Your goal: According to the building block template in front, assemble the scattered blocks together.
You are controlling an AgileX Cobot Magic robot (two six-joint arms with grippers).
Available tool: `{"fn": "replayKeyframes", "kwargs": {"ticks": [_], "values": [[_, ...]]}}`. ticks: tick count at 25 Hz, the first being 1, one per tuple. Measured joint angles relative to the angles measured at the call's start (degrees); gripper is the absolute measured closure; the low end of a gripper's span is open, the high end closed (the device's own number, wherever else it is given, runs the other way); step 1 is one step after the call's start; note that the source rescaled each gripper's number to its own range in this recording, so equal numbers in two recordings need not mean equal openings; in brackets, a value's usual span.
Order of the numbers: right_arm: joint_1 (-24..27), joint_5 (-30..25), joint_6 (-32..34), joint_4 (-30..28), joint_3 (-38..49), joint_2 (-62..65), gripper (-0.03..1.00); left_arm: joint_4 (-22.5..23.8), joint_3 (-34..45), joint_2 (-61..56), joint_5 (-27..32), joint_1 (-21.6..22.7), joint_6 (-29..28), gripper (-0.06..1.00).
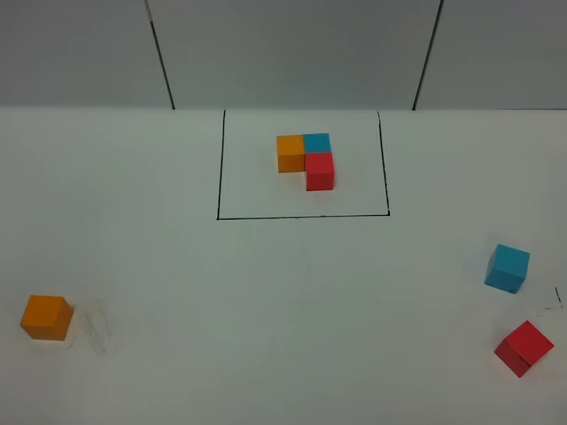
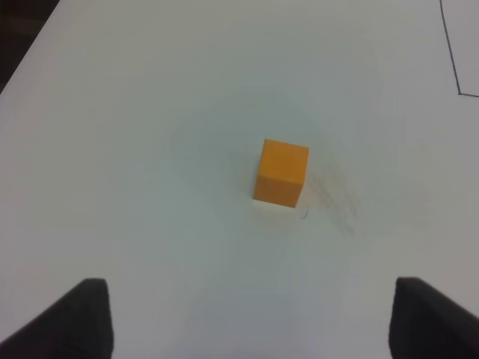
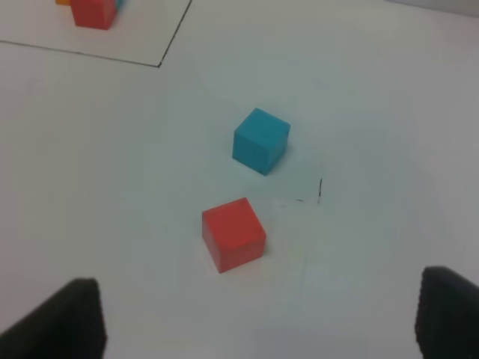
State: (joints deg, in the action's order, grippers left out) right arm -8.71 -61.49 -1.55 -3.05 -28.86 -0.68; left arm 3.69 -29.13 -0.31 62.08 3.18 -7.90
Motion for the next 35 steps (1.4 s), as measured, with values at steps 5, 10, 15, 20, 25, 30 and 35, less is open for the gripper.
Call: {"fn": "replayKeyframes", "kwargs": {"ticks": [5,10,15,20,25,30,35], "values": [[0.0,0.0,0.1,0.0,0.0,0.0,0.26,0.0,0.0,0.0,0.0,0.0,0.0,0.29],[0.0,0.0,0.1,0.0,0.0,0.0,0.26,0.0,0.0,0.2,0.0,0.0,0.0,0.29],[0.0,0.0,0.0,0.0,0.0,0.0,0.26,0.0,-3.6,9.7,0.1,0.0,-0.5,0.29],[0.0,0.0,0.0,0.0,0.0,0.0,0.26,-0.1,-10.9,28.9,-0.5,0.0,-0.8,0.29],[0.0,0.0,0.0,0.0,0.0,0.0,0.26,-0.4,-15.2,48.8,-2.6,0.0,-0.8,0.29],[0.0,0.0,0.1,0.0,0.0,0.0,0.26,-0.4,-15.5,62.2,-9.2,0.0,0.9,0.29],[0.0,0.0,0.1,0.0,0.0,0.0,0.26,-0.9,-15.5,71.5,-16.2,0.0,2.3,0.29]]}}
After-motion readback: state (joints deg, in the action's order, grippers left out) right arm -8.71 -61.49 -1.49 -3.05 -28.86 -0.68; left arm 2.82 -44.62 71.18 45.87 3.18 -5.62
